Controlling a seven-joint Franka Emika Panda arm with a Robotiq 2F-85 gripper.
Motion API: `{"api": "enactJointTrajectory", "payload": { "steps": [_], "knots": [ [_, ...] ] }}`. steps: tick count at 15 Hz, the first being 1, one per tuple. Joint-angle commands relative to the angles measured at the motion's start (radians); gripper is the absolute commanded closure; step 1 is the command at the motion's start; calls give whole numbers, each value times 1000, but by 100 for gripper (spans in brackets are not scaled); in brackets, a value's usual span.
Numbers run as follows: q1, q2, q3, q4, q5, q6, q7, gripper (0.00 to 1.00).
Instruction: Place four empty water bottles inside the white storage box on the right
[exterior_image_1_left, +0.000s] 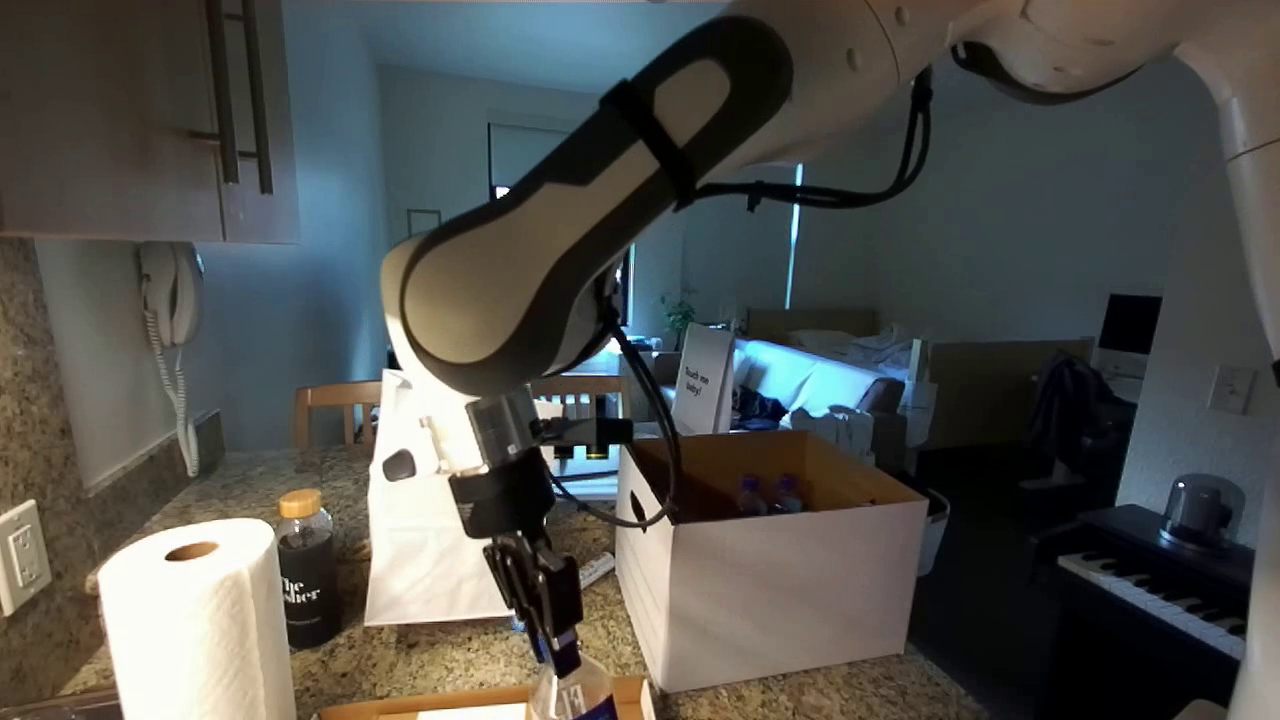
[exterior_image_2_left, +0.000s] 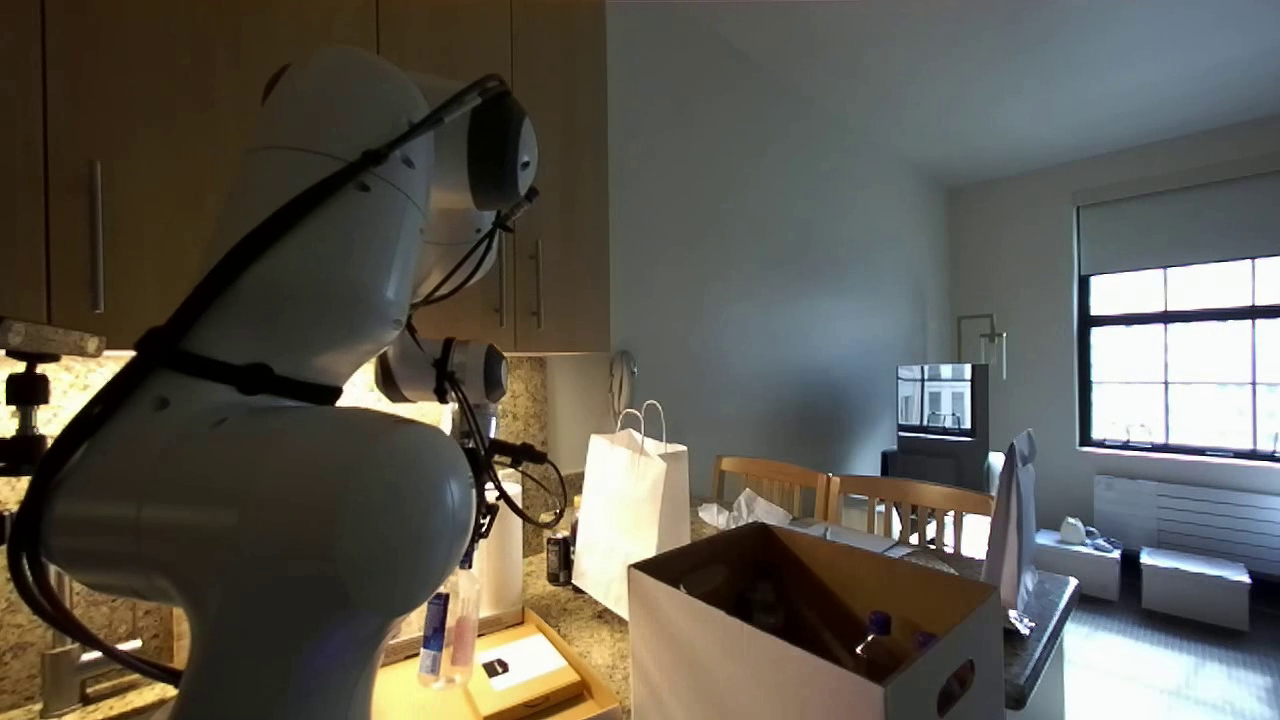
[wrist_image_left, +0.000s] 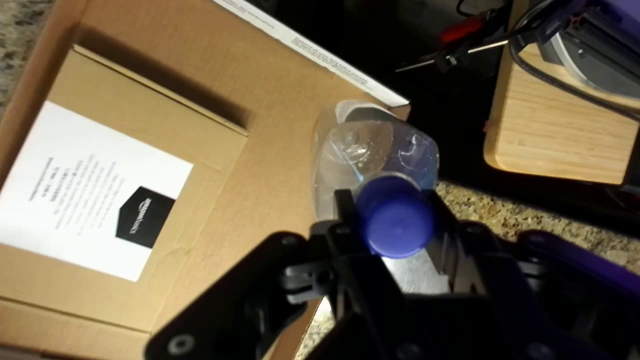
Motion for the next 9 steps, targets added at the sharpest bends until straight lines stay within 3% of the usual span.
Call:
{"api": "enactJointTrajectory", "payload": {
  "steps": [1, 4, 9],
  "knots": [
    [-23, -150, -5, -87, 58, 114, 32, 88],
    [-35, -232, -29, -81, 110, 150, 66, 88],
    [-53, -358, -104, -29, 168, 109, 170, 88]
  ]
}}
